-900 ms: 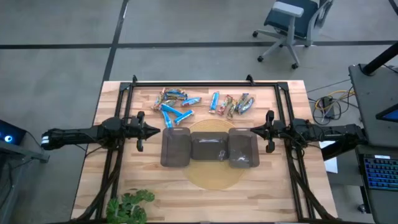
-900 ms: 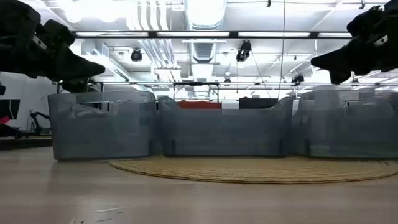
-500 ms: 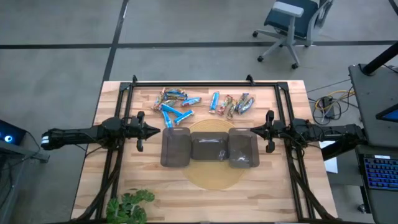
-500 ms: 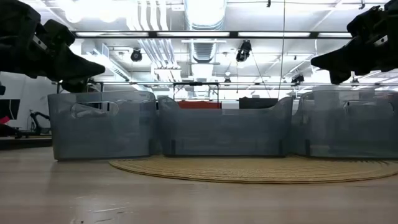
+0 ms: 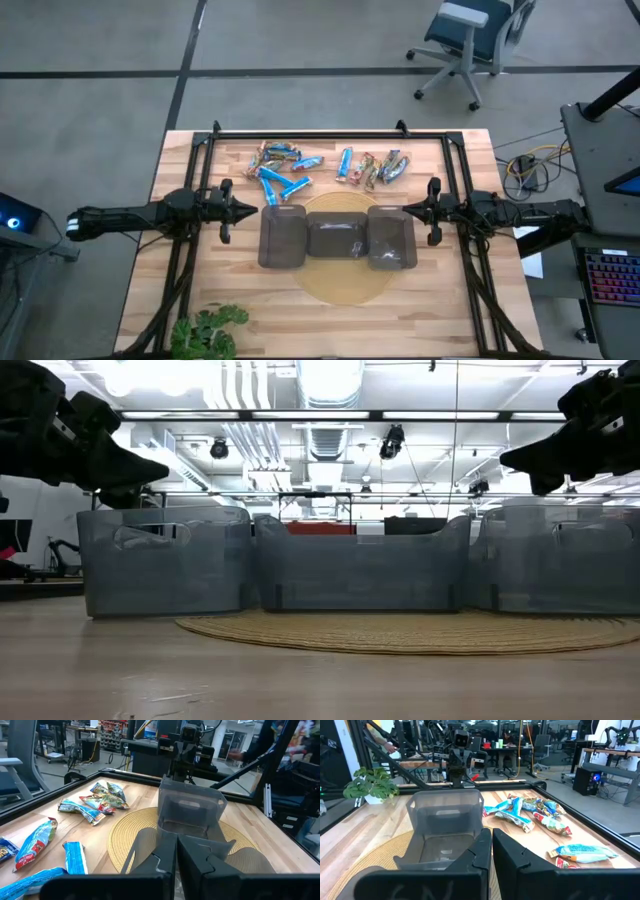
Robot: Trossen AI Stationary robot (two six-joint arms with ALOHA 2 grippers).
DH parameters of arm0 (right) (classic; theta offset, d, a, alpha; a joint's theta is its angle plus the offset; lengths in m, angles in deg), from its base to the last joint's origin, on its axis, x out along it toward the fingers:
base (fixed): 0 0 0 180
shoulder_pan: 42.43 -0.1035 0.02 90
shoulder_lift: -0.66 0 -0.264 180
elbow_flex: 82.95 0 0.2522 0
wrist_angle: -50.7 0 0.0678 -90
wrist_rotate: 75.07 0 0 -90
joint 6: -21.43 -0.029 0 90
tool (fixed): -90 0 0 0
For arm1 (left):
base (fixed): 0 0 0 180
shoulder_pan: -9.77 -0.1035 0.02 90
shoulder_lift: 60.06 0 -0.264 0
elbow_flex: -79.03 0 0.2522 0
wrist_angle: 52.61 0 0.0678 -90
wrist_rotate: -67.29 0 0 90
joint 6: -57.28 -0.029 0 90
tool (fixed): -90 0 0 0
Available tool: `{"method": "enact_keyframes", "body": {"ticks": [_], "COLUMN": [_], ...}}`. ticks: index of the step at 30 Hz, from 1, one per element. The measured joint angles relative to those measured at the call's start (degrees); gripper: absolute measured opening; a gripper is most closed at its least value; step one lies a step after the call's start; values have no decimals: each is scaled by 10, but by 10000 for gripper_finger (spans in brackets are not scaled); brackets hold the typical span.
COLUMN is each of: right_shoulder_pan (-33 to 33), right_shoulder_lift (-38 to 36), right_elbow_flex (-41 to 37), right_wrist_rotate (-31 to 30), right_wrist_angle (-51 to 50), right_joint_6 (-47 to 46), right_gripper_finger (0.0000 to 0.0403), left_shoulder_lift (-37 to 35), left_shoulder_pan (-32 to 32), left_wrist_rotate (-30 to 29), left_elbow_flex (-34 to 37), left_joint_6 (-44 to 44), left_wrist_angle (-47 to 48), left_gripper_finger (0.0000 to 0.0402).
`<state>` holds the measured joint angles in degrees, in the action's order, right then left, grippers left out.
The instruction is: Pick and place Granola Bars by type
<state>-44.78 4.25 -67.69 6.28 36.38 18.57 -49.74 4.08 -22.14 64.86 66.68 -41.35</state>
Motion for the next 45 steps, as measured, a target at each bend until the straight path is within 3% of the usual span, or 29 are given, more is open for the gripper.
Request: {"method": "enact_keyframes", "body": {"ticks": [41, 45], "right_shoulder_pan": [0, 0], "right_shoulder_lift": [0, 0], "right_elbow_flex": [0, 0], "right_wrist_rotate": [0, -23], "right_wrist_angle": [0, 3], "right_joint_6": [-1, -1], "right_gripper_finger": [9, 9], "left_shoulder_lift": [0, 0], "left_shoulder_pan": [0, 0], "left_wrist_rotate": [0, 0], "left_elbow_flex": [0, 0], "left_joint_6": [0, 0], "left_wrist_angle": [0, 0], "left_gripper_finger": [0, 0]}}
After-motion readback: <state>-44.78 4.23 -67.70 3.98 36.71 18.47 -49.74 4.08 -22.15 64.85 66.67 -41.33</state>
